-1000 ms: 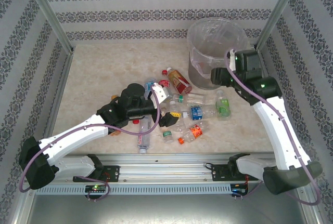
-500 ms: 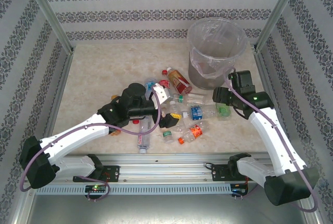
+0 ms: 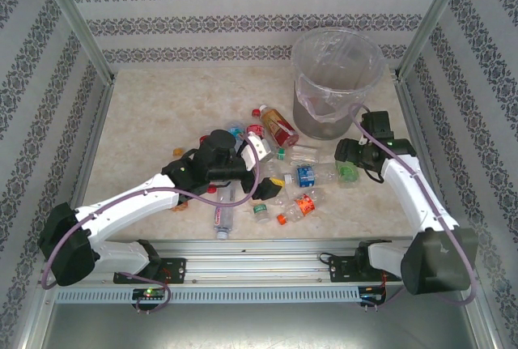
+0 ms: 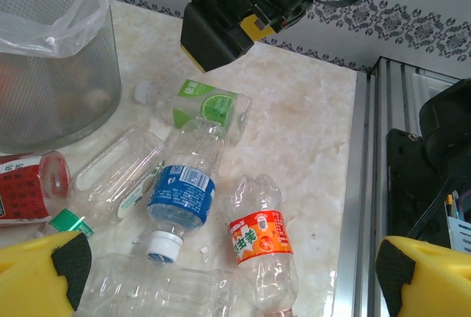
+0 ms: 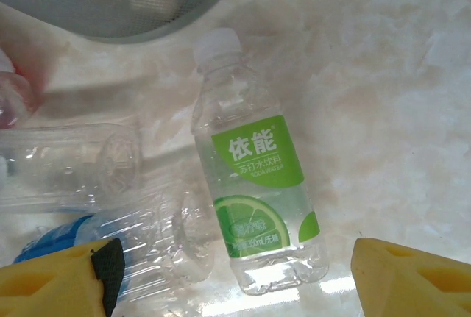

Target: Put the plastic bottles in the bin

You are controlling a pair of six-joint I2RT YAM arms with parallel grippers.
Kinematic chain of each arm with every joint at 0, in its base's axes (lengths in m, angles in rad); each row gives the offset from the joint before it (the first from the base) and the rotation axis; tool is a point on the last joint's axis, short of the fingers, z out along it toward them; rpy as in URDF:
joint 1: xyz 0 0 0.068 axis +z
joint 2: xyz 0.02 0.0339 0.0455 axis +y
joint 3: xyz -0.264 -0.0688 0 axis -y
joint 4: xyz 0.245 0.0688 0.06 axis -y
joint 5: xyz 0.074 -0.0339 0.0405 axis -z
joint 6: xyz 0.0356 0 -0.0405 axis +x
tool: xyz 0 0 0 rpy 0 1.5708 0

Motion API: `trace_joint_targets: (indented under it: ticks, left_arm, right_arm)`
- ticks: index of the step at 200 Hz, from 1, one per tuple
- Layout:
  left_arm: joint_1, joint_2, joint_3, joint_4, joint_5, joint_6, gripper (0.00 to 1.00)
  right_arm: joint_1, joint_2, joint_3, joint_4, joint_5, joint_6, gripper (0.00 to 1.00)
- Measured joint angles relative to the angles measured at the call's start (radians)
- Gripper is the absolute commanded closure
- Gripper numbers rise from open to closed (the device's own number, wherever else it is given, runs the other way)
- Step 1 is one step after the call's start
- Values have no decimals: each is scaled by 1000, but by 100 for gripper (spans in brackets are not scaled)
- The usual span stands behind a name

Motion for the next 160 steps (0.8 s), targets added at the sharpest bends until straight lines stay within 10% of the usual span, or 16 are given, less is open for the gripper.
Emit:
trace_joint_targets:
  ticks: [160]
  left_arm:
    - [0, 66, 46, 25, -56, -55, 0]
  right_arm:
    - [-13, 296, -10, 116, -23, 0, 12]
